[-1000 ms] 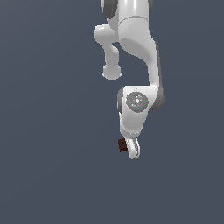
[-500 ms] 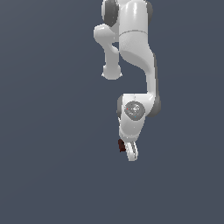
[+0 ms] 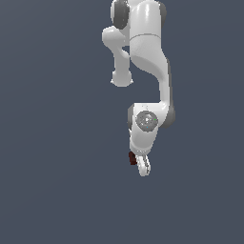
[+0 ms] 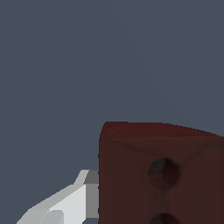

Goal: Pick up the object and move it to a goal position.

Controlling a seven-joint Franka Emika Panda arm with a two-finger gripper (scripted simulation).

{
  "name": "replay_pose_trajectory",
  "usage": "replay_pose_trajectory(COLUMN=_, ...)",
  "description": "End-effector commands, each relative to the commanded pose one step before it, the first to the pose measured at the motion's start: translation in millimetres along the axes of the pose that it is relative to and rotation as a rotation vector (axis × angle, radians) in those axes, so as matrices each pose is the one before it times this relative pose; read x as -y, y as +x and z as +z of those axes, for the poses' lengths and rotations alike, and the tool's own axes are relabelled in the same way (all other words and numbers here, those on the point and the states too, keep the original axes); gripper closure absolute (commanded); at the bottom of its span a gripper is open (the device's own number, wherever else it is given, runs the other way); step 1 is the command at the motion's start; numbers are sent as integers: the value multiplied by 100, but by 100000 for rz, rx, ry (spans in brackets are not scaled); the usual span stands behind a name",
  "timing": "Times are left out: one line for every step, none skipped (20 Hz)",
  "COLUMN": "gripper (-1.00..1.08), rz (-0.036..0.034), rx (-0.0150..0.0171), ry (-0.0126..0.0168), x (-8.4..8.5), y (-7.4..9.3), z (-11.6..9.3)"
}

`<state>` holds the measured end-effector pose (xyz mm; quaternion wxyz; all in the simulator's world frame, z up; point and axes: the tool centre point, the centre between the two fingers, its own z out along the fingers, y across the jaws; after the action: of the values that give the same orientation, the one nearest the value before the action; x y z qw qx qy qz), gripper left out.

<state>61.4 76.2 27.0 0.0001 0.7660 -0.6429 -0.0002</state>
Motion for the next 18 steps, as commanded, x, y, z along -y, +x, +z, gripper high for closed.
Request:
replay_pose_trajectory(gripper=108, rz=-3, rx=-1, ry=33, x=13, y=-3, z=-3)
replay_pose_trajectory(gripper=108, rz=0, rx=0, ry=0, x=0, y=0, z=0)
replay_pose_trajectory(gripper=108, rz=-6, rx=-1, ry=-48, x=-15, y=-2, z=13)
replay_pose_trajectory(gripper=108, rz=0, rx=0, ry=0, x=4, y=5, z=-37)
replay_pose_trajectory(gripper=108, rz=0, rx=0, ry=0, x=11, y=15, z=-111)
replay_pose_trajectory(gripper=108, rz=0, rx=0, ry=0, x=19, y=26, z=-186)
replay_pose_trajectory(gripper=108, rz=0, rx=0, ry=0, x=27, y=36, z=-262)
replay_pose_trajectory(gripper=108, rz=0, rx=0, ry=0, x=35, y=47, z=-340)
replay_pose_trajectory(gripper=108, rz=0, rx=0, ry=0, x=43, y=58, z=-419)
replay_pose_trajectory(gripper=108, rz=47, rx=12, ry=3, x=49, y=101, z=-497)
replay_pose_trajectory(gripper=108, rz=0, rx=0, ry=0, x=60, y=79, z=-570)
replay_pose_trajectory(gripper=108, rz=0, rx=0, ry=0, x=68, y=90, z=-642)
replay_pose_trajectory(gripper=108, rz=0, rx=0, ry=0, x=75, y=100, z=-711)
replay_pose_trajectory(gripper=108, rz=48, rx=-4, ry=-7, x=81, y=142, z=-772)
replay_pose_trajectory(gripper=108, rz=0, rx=0, ry=0, x=90, y=118, z=-839)
replay_pose_trajectory(gripper=108, rz=0, rx=0, ry=0, x=97, y=128, z=-899)
replay_pose_trajectory(gripper=108, rz=45, rx=-19, ry=-6, x=103, y=165, z=-953)
replay_pose_trajectory(gripper=108, rz=0, rx=0, ry=0, x=111, y=145, z=-1010)
